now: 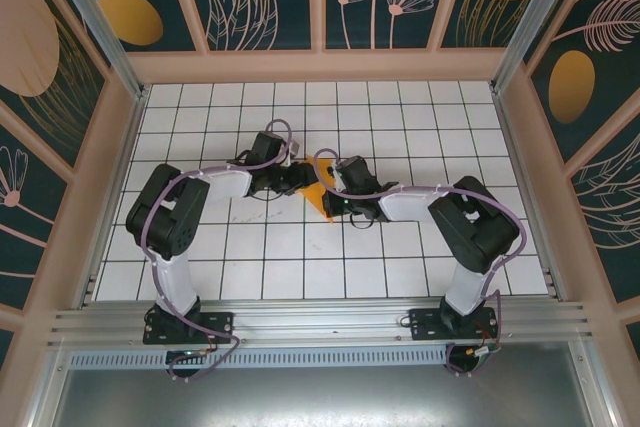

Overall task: Fold a paper plane with a square sheet of paper (fold left side to right side)
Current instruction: Fourth fold the wing at the center of the table.

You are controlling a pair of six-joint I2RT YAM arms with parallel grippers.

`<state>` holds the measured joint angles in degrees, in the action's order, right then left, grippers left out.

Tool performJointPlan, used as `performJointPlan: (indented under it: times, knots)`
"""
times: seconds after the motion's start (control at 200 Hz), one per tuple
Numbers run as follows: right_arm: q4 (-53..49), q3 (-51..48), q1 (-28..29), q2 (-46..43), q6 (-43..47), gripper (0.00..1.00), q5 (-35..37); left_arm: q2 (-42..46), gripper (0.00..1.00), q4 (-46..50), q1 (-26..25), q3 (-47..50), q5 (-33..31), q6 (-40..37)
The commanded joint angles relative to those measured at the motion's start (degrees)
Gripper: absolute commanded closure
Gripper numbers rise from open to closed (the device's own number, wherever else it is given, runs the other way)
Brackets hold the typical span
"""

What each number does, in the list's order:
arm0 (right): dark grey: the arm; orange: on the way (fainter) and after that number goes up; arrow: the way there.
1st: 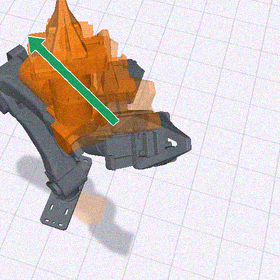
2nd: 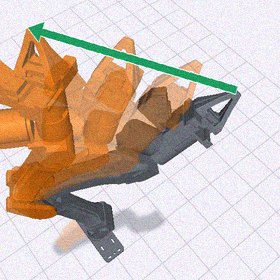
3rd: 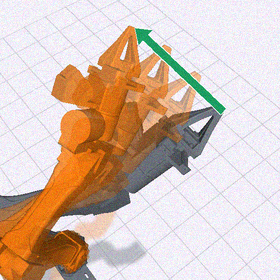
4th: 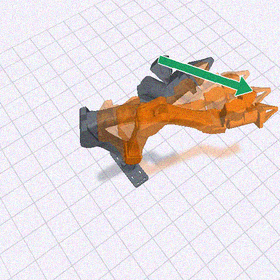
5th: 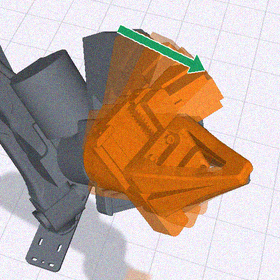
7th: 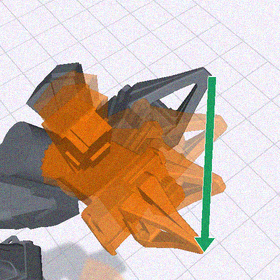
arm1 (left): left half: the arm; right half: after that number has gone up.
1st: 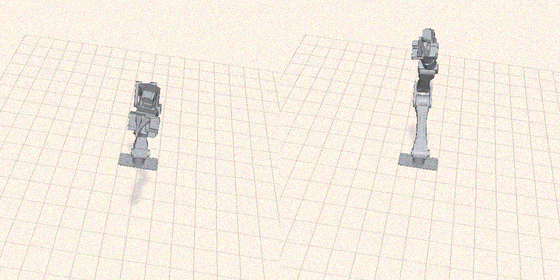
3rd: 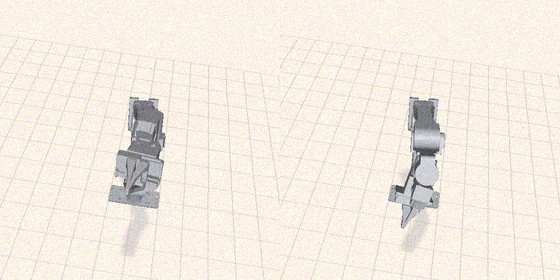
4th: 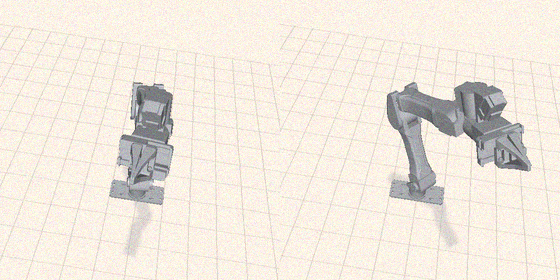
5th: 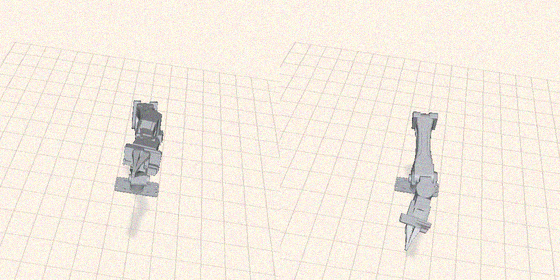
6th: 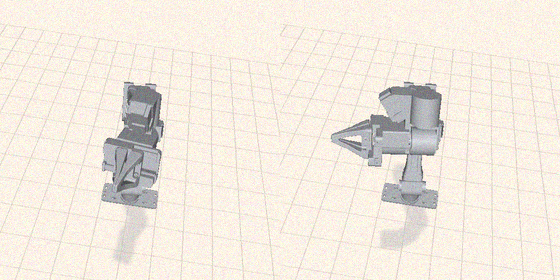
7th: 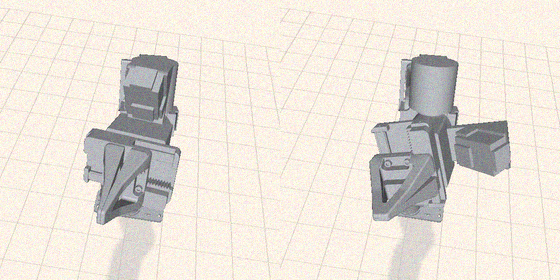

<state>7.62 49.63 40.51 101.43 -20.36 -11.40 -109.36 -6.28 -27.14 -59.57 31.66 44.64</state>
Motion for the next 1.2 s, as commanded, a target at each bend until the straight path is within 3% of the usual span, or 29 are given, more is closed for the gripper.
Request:
performJointPlan:
  times: [0.0,0.696,1.196]
  knots:
    - [1.9,-1.2,-0.6,0.9,-1.2,0.97,-1.9,-1.9,0.53,-0.8,-0.5,-1.0,0.7,-0.1]
    - [2.8,-1.4,-1.3,2.2,-1.6,0.96,-4.8,-5.8,0.51,0.6,-0.9,-2.7,-1.1,-0.3]
    - [7.4,-3.0,-3.7,-0.5,-2.8,0.83,-10.9,-7.3,0.5,4.7,-0.9,-3.3,-5.0,-1.7]
